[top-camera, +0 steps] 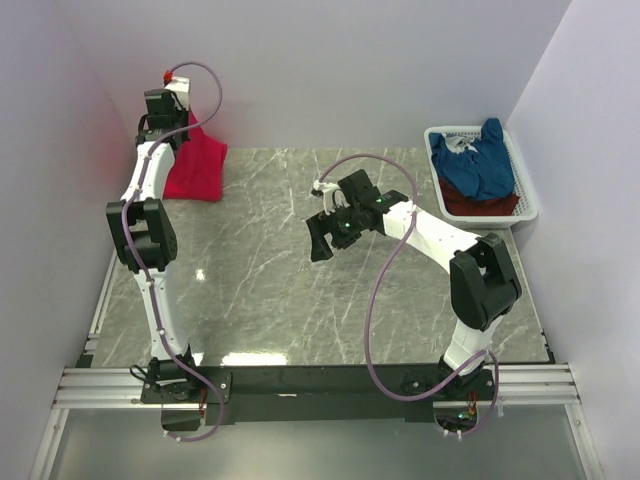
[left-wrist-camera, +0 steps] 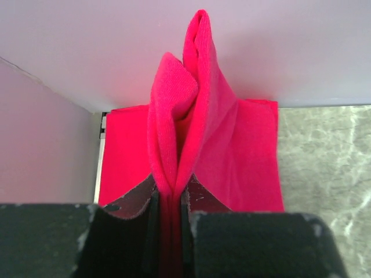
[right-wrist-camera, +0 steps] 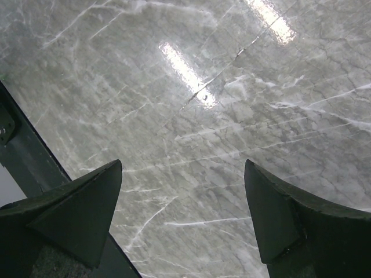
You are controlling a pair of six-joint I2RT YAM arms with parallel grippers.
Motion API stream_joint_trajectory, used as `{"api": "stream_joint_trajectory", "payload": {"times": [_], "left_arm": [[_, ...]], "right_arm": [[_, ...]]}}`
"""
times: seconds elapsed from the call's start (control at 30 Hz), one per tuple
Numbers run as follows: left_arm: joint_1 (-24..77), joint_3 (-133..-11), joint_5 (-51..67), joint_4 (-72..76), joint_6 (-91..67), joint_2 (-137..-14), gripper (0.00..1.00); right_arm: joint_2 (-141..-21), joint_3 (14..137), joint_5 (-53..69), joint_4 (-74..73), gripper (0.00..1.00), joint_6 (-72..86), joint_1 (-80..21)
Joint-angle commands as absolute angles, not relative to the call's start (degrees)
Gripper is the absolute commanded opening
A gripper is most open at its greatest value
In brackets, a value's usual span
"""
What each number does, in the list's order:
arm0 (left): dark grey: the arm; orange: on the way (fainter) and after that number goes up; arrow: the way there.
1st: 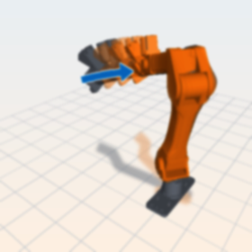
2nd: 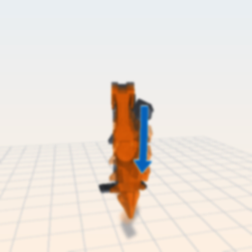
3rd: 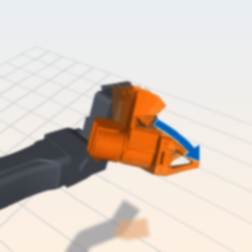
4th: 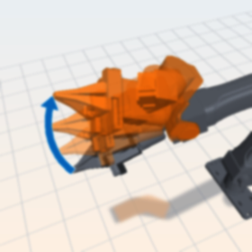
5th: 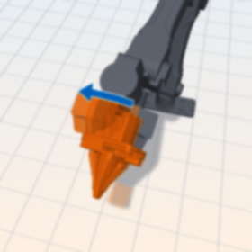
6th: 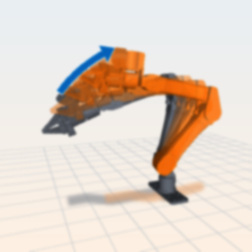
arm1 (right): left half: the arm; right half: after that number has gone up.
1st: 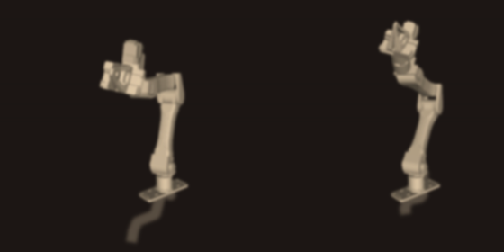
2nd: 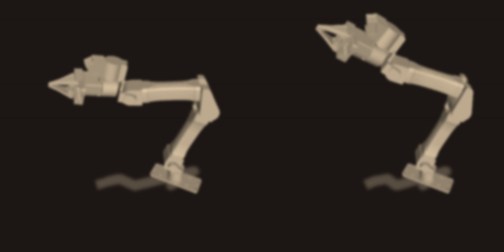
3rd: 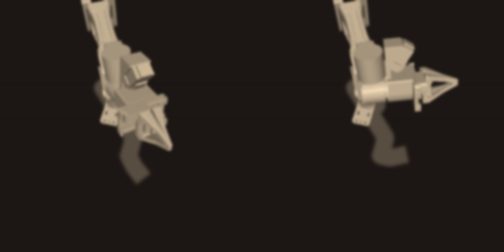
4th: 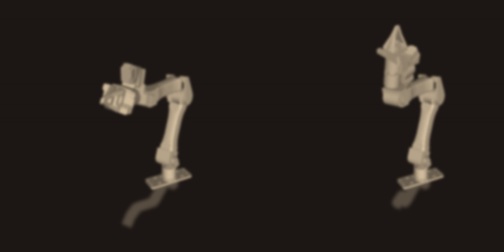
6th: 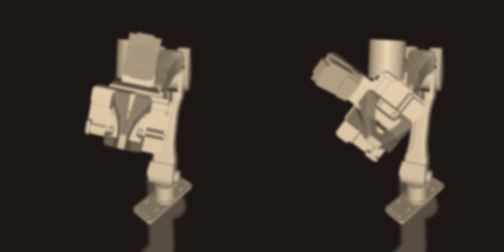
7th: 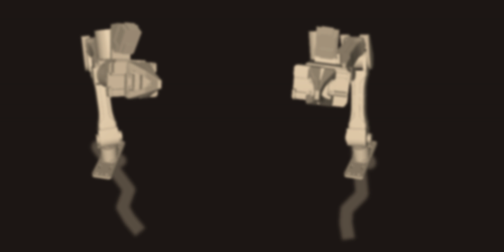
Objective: Fold and stack the t-shirts
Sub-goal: Neatly place the folded tshirt to the corner, then reset both grippers
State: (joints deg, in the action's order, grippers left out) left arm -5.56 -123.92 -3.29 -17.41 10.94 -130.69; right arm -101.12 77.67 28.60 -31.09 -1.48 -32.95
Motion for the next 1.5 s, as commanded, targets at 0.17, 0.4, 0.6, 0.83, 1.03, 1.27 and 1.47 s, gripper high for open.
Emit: {"api": "stream_joint_trajectory", "payload": {"times": [0.17, 0.4, 0.6, 0.83, 1.03, 1.27, 1.47], "left_arm": [[-7.5, -125.6, -1.9, -10.1, 15.4, -131.7, 0.0], [-8.3, -125.7, -1.8, -7.1, 17.4, -133.7, 0.02], [-8.7, -130.5, -8.2, -7.8, 19.5, -137.3, 0.65], [-11.2, -132.8, -7.9, -10.5, 19.9, -132.7, 0.93], [-10.6, -129.1, -4.0, -19.1, 18.7, -123.1, 0.99], [-6.8, -123.5, 6.1, -37.6, 12.1, -109.4, 0.99], [-4.0, -110.2, 12.2, -43.2, 1.2, -96.2, 0.99]], "right_arm": [[-102.0, 79.9, 29.3, -31.3, 0.92, -1.1, -32.7], [-102.7, 80.1, 29.6, -31.6, 0.93, -1.1, -32.7], [-102.5, 80.8, 29.7, -33.1, 0.94, -1.8, -32.7], [-99.0, 80.0, 31.6, -33.7, 0.95, -2.0, -30.2], [-94.8, 79.1, 34.3, -34.9, 0.96, -2.0, -24.7], [-87.2, 77.8, 37.2, -38.2, 0.96, -3.4, -13.6], [-81.5, 75.5, 38.5, -43.0, 0.96, -8.4, -2.6]]}}
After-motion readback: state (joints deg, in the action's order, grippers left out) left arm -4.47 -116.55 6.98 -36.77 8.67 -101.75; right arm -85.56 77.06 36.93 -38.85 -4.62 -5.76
